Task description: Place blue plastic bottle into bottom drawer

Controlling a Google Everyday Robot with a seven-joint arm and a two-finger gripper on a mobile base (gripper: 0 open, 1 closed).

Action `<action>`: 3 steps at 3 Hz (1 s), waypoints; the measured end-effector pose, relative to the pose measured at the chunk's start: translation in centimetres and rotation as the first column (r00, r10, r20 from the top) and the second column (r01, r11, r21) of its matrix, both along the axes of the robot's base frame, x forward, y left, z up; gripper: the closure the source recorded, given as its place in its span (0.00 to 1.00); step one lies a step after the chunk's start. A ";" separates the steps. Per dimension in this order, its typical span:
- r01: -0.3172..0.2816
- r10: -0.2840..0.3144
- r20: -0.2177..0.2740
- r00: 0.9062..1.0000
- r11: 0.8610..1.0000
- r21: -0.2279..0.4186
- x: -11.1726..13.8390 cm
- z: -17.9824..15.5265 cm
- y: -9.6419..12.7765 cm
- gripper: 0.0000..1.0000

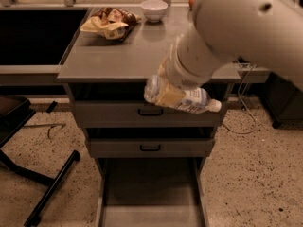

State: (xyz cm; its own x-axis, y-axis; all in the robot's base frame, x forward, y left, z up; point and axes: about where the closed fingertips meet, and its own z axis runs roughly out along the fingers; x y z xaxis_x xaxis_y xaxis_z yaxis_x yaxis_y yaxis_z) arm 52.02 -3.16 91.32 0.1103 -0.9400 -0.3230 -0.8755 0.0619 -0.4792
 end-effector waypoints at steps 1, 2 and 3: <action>-0.031 0.032 -0.026 0.999 0.999 0.037 -0.1 -7.5 1.3 1.00; -0.055 0.063 -0.092 0.994 0.995 0.079 2.1 -15.8 3.0 1.00; -0.052 0.060 -0.094 0.994 0.995 0.089 2.0 -16.2 3.0 1.00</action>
Offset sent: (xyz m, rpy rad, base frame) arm 0.0481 0.0520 -0.2485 0.1105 0.1635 0.0946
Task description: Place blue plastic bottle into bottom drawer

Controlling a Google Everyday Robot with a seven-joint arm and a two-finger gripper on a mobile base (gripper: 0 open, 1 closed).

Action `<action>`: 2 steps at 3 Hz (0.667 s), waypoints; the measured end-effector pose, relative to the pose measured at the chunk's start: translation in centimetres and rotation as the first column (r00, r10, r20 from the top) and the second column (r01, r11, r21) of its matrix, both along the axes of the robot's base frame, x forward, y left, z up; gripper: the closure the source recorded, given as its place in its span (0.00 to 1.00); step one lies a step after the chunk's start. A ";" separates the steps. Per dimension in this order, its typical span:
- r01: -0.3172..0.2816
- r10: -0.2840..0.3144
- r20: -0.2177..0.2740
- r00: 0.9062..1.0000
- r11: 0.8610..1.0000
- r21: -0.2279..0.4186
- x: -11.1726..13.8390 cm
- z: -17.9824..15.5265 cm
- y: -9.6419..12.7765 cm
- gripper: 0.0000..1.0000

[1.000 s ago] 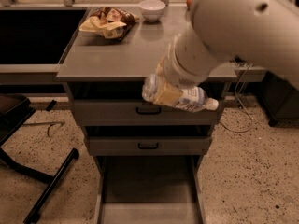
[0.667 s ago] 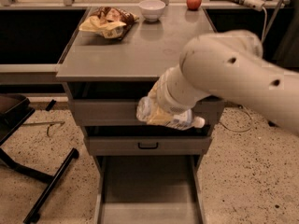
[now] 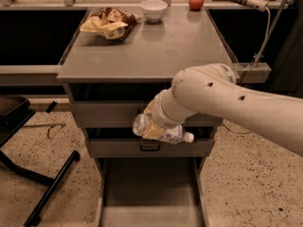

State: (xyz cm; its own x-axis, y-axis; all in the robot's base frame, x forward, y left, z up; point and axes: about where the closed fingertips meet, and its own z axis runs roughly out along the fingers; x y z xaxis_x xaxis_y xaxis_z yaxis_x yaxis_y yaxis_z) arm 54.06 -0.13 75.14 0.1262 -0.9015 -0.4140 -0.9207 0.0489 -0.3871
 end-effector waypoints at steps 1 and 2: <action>0.055 -0.055 -0.007 0.998 0.998 0.032 -0.1 -2.9 -0.8 1.00; 0.152 -0.148 -0.072 0.986 0.987 0.051 -0.5 -11.8 -2.3 1.00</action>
Offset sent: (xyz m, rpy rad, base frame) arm 0.0097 -0.0363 -0.2287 0.1361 0.0800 -0.2951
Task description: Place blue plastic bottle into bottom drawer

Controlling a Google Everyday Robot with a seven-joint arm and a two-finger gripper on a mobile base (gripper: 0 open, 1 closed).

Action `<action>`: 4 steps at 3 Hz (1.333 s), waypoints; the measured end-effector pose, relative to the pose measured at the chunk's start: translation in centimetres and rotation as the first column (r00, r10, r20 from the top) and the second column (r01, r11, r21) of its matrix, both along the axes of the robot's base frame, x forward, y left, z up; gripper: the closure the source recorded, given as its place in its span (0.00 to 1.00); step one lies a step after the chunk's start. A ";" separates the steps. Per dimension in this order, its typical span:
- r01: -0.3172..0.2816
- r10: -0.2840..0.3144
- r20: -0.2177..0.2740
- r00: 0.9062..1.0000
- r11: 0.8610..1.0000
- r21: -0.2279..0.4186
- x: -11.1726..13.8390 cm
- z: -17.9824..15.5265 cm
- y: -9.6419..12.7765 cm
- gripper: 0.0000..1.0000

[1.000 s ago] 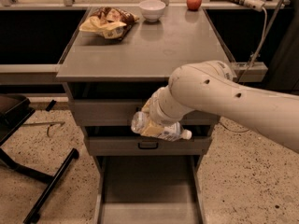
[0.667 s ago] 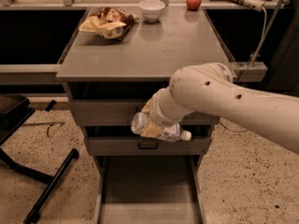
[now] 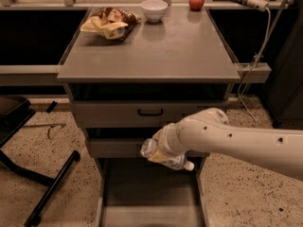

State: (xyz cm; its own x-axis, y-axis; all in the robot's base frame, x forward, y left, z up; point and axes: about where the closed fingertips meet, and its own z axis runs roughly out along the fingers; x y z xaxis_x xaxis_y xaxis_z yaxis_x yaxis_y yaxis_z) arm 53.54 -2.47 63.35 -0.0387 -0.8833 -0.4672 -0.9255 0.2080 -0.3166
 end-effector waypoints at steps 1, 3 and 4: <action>0.049 -0.046 -0.033 0.998 0.996 0.073 0.4 -6.9 0.2 1.00; 0.019 -0.010 -0.044 0.999 0.976 0.215 0.8 -10.9 2.2 1.00; -0.035 0.041 -0.026 0.999 0.979 0.202 0.1 -10.4 2.2 1.00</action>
Offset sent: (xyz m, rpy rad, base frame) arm -0.0046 0.0257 -0.1799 0.2385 0.1045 -0.0305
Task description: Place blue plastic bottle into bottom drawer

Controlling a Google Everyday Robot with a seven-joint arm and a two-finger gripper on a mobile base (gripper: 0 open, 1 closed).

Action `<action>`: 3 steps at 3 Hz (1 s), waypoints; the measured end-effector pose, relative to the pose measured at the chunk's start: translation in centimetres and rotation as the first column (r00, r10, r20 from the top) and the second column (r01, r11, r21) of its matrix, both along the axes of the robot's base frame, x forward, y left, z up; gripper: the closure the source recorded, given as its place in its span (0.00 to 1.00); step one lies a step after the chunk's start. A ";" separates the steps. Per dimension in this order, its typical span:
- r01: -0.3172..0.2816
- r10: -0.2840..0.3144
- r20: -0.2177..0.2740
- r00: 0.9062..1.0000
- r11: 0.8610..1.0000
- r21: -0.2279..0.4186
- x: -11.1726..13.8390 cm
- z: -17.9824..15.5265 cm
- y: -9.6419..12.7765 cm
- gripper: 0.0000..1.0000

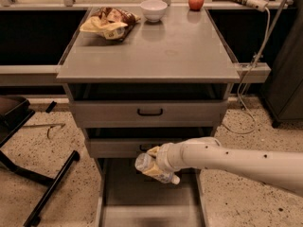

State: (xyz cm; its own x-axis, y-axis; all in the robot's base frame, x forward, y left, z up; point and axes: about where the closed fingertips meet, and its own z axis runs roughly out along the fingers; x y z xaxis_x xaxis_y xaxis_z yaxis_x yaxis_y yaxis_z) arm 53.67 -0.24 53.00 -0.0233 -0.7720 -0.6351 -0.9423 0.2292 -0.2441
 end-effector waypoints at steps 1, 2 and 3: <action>0.000 0.000 0.000 1.000 1.000 0.000 0.0 0.0 0.0 1.00; 0.025 -0.024 -0.023 0.999 1.000 0.016 0.3 -4.1 -0.1 1.00; 0.047 -0.046 -0.026 0.999 0.999 0.017 1.5 -10.0 -0.3 1.00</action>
Offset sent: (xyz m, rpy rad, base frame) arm 0.0096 -0.0048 -0.1212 0.0474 0.0635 -0.0780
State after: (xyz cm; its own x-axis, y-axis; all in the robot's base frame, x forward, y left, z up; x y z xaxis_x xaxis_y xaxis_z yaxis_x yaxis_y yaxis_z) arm 55.22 -0.55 43.05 -0.0756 -0.7586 -0.6472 -0.9365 0.2770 -0.2152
